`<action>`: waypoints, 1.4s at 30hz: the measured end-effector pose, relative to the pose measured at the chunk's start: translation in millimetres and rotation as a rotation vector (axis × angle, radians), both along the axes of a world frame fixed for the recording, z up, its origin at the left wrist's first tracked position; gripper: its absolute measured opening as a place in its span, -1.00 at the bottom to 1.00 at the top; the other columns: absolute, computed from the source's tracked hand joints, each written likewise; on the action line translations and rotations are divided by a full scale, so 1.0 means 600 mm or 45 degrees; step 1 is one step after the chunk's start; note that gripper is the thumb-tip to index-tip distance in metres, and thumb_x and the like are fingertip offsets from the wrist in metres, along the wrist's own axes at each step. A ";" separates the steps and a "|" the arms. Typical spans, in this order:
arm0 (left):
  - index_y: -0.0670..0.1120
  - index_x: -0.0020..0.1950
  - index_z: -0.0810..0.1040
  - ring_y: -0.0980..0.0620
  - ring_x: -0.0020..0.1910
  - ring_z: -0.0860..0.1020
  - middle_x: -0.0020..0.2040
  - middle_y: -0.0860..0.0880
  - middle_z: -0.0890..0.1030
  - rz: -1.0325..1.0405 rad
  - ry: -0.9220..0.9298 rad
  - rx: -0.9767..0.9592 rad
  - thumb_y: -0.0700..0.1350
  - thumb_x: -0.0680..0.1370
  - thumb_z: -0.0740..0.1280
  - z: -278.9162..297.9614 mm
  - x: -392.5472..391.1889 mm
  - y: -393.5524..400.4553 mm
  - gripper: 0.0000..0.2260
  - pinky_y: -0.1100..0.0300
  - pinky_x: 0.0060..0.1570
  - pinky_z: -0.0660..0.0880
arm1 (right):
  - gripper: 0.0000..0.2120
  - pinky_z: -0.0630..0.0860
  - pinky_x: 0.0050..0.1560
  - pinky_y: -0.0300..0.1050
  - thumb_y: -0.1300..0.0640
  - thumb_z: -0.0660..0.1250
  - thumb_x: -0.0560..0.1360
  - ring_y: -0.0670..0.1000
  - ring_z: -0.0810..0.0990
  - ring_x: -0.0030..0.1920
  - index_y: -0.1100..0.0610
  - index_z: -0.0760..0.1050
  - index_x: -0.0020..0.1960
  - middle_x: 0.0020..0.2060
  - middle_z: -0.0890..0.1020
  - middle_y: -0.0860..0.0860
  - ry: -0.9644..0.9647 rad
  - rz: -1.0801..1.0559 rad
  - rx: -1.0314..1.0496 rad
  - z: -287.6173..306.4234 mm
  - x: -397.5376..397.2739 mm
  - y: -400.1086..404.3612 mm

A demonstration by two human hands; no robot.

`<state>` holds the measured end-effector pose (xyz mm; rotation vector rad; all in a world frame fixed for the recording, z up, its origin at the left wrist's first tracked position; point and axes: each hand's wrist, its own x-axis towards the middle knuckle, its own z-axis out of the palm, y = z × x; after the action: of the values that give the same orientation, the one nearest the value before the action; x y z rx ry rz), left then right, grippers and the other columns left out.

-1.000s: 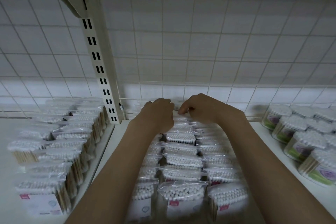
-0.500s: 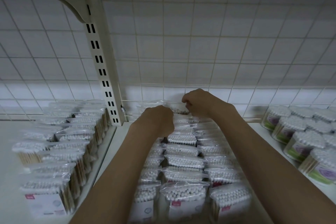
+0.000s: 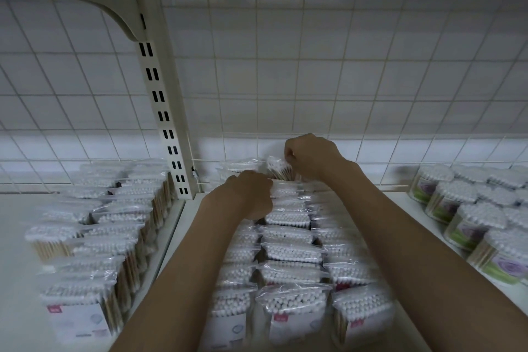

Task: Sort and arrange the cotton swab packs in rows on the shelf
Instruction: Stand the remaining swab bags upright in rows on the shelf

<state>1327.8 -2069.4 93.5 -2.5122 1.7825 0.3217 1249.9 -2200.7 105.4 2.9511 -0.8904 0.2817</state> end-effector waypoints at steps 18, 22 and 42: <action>-0.11 0.34 0.31 -0.15 0.32 0.24 0.32 -0.15 0.30 0.016 -0.055 0.000 -0.16 0.59 0.06 -0.017 0.003 0.003 -0.68 -0.05 0.25 0.24 | -0.78 0.54 -0.06 -0.07 0.05 0.27 0.49 0.12 0.62 -0.17 0.22 0.46 -0.16 -0.25 0.64 0.13 -0.563 0.047 0.560 0.042 -0.057 0.012; -0.11 0.32 0.32 -0.14 0.32 0.24 0.32 -0.15 0.31 0.023 -0.040 0.005 -0.17 0.58 0.07 -0.014 0.001 0.004 -0.69 -0.04 0.24 0.24 | -0.65 0.41 -0.25 -0.27 -0.09 0.40 0.41 -0.10 0.46 -0.29 0.16 0.37 -0.25 -0.40 0.48 -0.08 -0.612 0.009 0.415 0.037 -0.057 0.020; -0.15 0.33 0.28 -0.09 0.30 0.32 0.31 -0.11 0.38 0.094 0.058 -0.105 -0.17 0.59 0.07 -0.016 -0.004 0.010 -0.70 0.00 0.27 0.24 | -0.65 0.51 0.02 0.05 0.06 0.38 0.40 0.13 0.57 -0.01 0.28 0.52 0.06 -0.03 0.62 0.18 -0.477 -0.071 0.403 0.089 -0.076 0.027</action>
<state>1325.7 -2063.6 83.8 -2.6529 1.7576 0.3175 1204.5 -2184.8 159.0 3.2111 -1.1505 0.7791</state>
